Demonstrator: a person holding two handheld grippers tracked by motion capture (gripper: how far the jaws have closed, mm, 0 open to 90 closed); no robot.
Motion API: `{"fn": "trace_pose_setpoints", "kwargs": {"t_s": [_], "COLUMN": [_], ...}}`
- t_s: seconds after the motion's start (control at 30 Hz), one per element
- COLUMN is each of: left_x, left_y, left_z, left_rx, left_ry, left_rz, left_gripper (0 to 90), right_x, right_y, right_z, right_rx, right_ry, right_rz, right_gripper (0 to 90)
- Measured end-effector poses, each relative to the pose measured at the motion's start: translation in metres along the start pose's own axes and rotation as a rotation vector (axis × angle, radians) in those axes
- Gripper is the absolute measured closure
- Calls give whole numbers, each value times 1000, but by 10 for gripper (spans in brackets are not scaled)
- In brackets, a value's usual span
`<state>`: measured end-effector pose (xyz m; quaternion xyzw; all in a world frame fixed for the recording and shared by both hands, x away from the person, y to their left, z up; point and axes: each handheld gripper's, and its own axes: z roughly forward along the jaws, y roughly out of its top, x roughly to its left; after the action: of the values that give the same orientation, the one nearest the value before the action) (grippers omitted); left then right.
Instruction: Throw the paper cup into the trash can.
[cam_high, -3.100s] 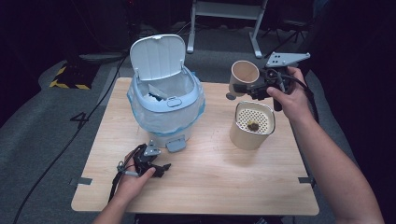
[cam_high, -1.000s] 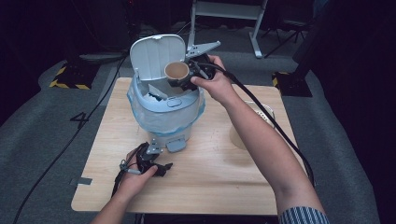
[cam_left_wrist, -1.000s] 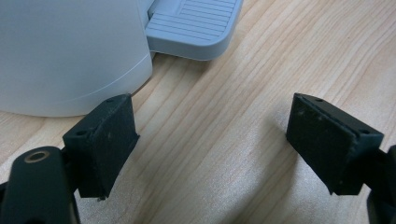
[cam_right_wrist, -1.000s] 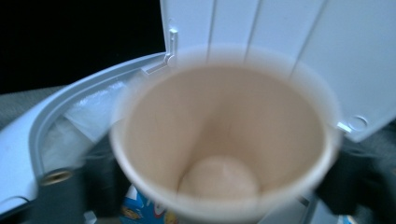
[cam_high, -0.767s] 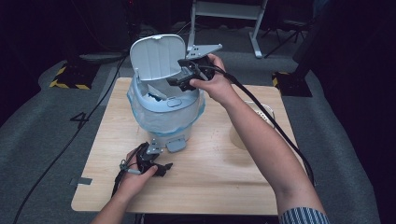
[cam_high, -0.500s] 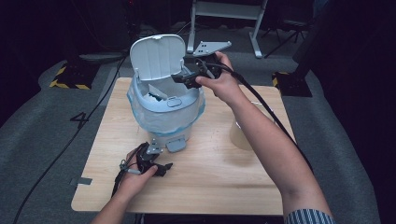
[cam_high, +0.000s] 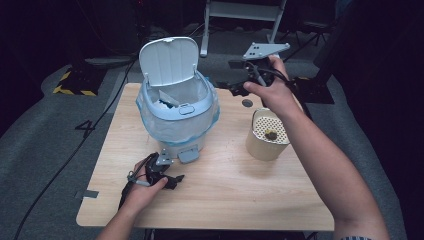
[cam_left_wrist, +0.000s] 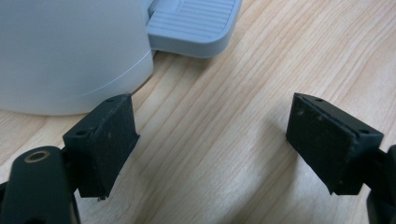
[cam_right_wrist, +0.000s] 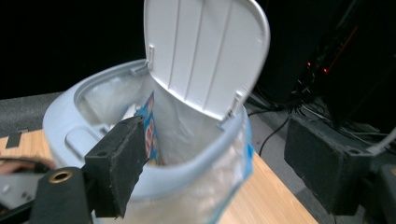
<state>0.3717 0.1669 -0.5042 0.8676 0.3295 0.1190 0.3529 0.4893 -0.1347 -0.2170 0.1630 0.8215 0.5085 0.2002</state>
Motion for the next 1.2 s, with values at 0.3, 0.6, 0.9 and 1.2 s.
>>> {"fn": "trace_pose_setpoints", "kwargs": {"t_s": [0.3, 0.6, 0.9, 1.2], "left_x": [8, 9, 12, 12], "left_y": [-8, -9, -11, -12], "left_z": [-8, -10, -12, -12], "left_rx": [1, 0, 1, 0], "left_ry": [10, 16, 28, 30], "left_rz": [-6, -3, -16, -27], "left_gripper": [165, 164, 163, 163], "right_x": [-8, -15, -12, -4], "right_y": [-19, -46, -74, -117], "right_z": [-50, -94, -124, -146], "right_rx": [19, 39, 92, 176], "right_ry": [-16, -31, -62, -77], "right_rz": [35, 98, 108, 109], "right_gripper": [217, 220, 238, 253]}}
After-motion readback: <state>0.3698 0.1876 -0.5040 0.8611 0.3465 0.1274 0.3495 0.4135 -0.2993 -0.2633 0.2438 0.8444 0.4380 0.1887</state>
